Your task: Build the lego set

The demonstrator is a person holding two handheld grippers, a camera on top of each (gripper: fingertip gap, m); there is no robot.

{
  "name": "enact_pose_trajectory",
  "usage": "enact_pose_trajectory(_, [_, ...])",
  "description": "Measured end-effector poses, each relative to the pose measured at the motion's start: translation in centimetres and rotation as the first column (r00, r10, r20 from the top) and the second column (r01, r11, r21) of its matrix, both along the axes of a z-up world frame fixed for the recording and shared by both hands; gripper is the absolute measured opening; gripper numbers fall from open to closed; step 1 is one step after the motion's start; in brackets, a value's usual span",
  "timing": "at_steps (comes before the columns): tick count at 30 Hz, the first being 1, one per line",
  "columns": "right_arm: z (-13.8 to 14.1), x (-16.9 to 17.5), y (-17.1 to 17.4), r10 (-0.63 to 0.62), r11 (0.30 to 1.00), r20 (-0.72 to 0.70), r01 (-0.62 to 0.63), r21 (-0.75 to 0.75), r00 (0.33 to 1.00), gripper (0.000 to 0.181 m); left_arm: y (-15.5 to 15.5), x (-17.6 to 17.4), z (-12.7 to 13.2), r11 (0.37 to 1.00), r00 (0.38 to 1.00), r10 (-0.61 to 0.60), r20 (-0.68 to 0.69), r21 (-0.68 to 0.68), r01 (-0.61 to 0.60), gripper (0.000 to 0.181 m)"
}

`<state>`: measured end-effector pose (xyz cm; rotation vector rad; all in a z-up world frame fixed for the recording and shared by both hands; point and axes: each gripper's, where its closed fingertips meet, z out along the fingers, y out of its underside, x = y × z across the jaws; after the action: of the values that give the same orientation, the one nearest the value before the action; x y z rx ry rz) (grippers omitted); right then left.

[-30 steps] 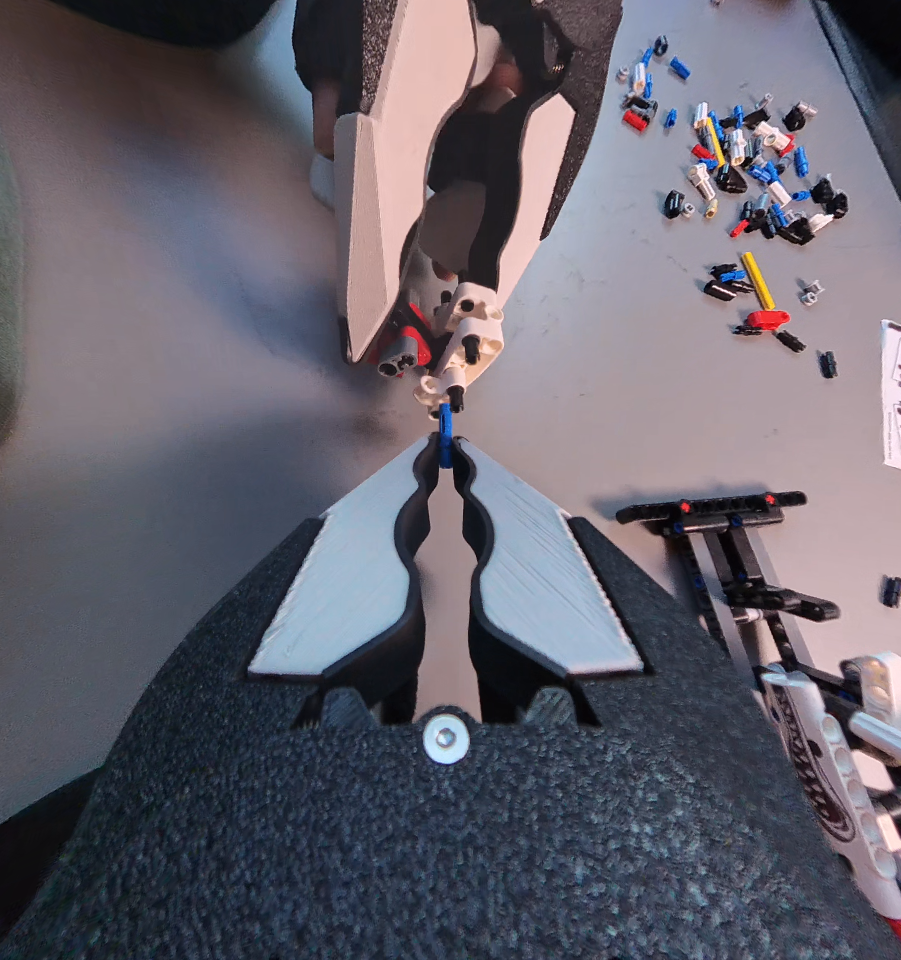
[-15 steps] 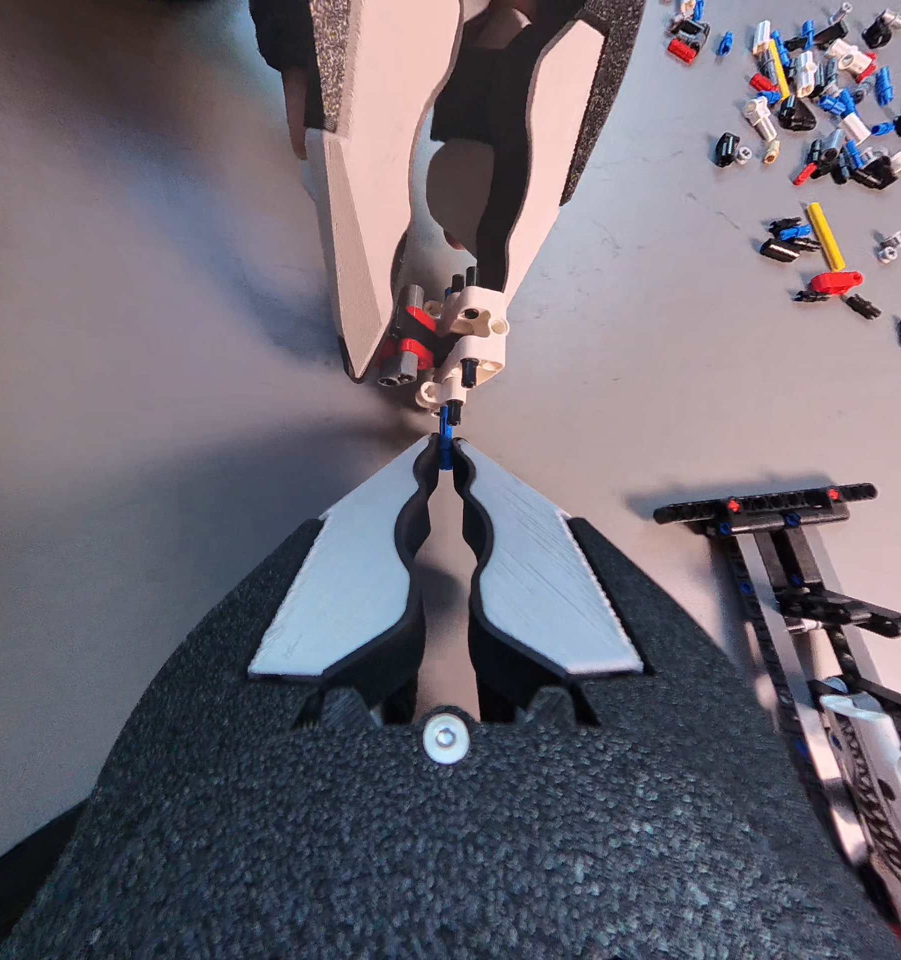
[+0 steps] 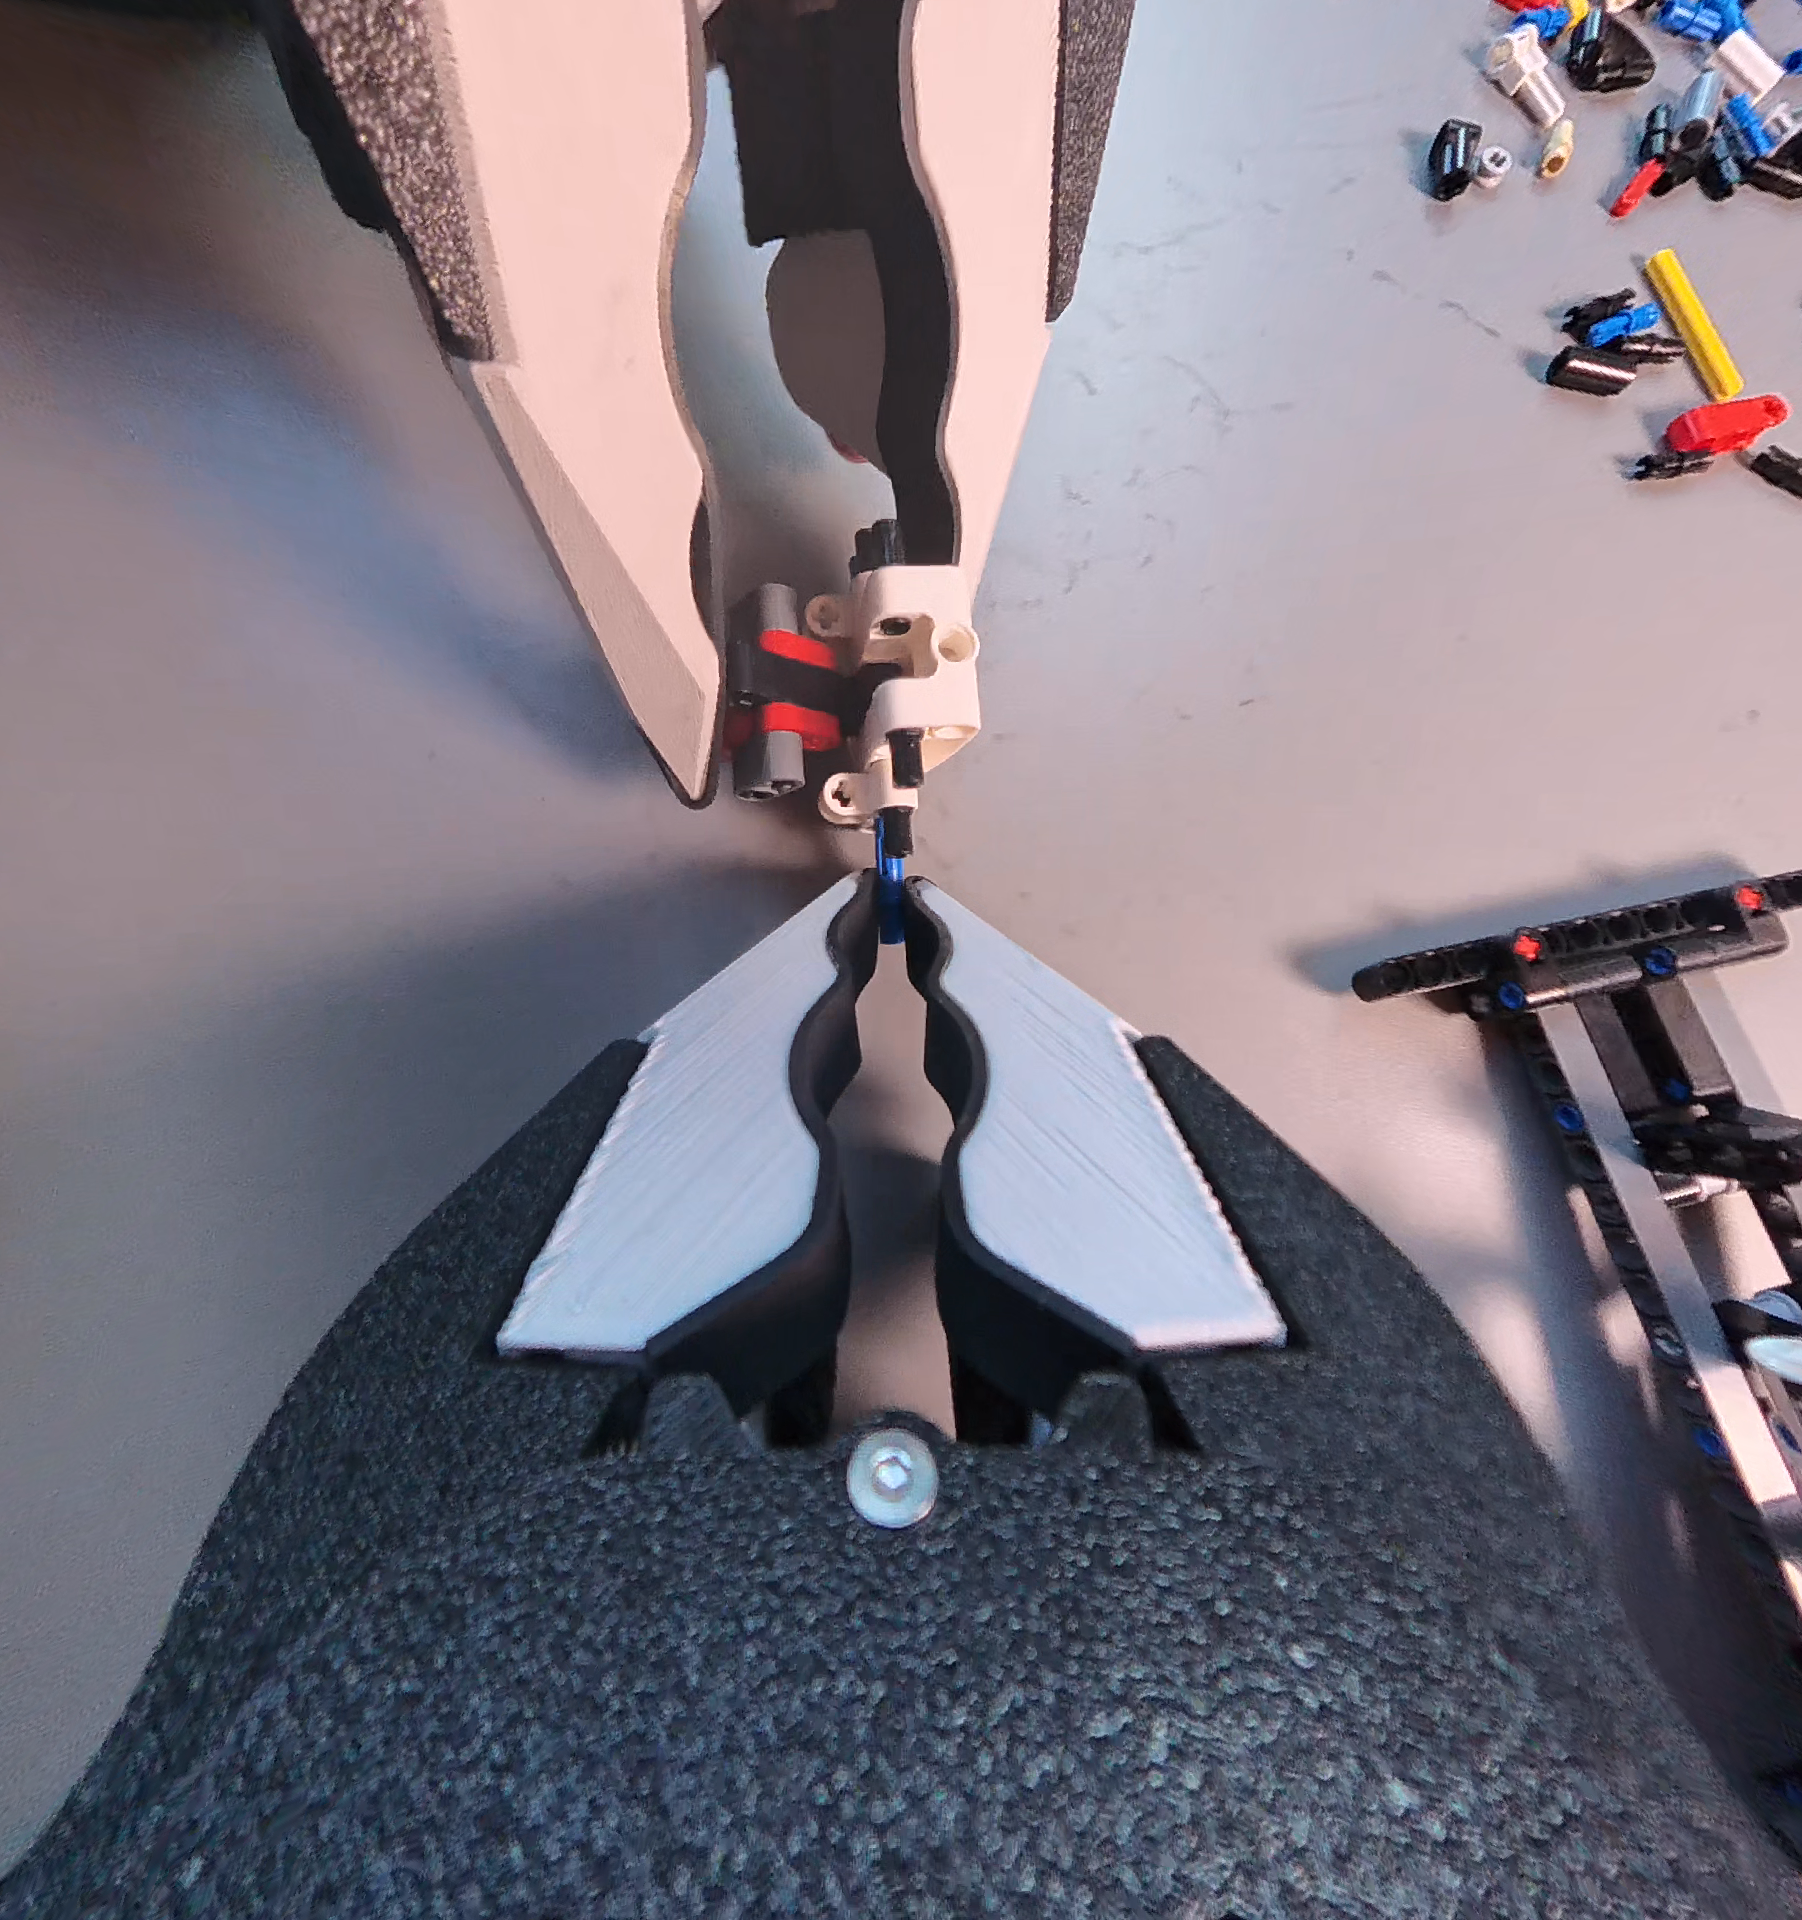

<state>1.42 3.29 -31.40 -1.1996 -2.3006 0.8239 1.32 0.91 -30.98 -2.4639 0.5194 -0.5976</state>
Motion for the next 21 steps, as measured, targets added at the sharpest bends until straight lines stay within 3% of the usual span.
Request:
enact_pose_trajectory(5, [0.16, -0.30, 0.09, -0.012, 0.999, 0.016, 0.011, 0.037, 1.000, 0.002, 0.29, -0.02, -0.22, 1.000, 0.996, 0.001, -0.095, 0.008, -0.001, 0.044])
enact_pose_trajectory(21, [0.61, -0.62, -0.46, -0.009, 0.997, -0.065, 0.004, -0.083, 0.998, 0.004, 0.08, -0.16, 0.11, 0.998, 0.998, -0.022, 0.051, 0.059, 0.019, 0.044])
